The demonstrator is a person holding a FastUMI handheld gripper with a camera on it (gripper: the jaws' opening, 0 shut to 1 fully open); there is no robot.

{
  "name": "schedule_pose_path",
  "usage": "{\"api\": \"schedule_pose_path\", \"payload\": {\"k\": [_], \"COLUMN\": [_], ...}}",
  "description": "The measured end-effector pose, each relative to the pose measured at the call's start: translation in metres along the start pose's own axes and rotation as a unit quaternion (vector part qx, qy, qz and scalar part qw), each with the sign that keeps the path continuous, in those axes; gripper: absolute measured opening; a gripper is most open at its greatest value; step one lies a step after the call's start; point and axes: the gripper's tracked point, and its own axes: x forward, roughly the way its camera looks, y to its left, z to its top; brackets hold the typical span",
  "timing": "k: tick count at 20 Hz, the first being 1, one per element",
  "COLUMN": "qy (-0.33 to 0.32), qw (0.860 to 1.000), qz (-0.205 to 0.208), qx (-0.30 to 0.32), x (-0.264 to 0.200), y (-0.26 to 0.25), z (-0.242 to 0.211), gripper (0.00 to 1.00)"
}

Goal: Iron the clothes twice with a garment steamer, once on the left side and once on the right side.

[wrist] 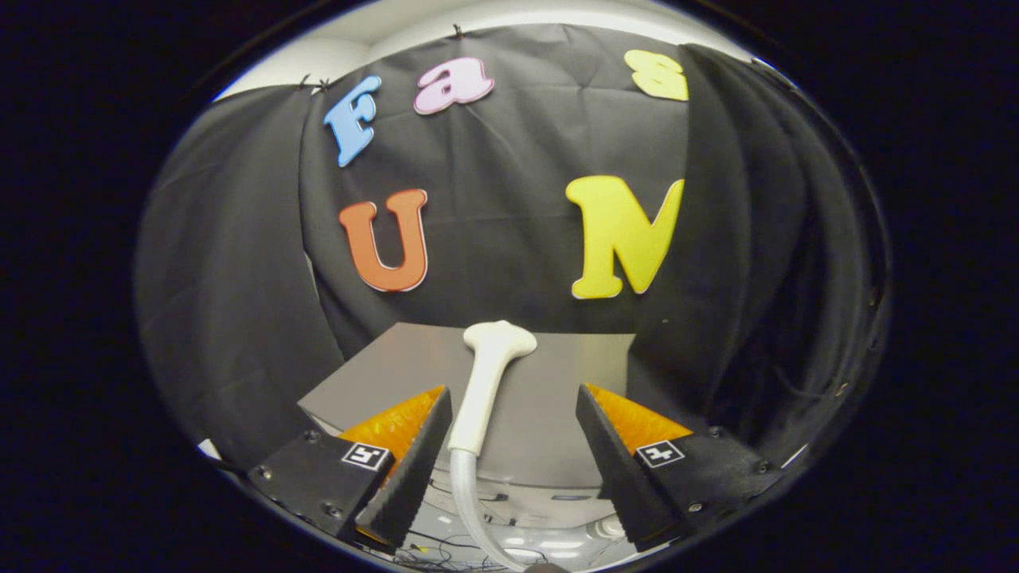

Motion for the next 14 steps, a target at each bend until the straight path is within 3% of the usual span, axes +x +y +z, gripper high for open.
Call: {"api": "schedule_pose_path", "payload": {"k": [8, 12, 14], "qy": [0.083, 0.106, 0.128], "qw": [0.996, 0.993, 0.991], "qz": [-0.017, -0.043, -0.029], "qx": [-0.016, 0.005, 0.023], "x": [0.086, 0.107, 0.111], "y": [0.024, 0.016, 0.023], "z": [-0.037, -0.045, -0.052], "gripper": [0.89, 0.74, 0.60]}}
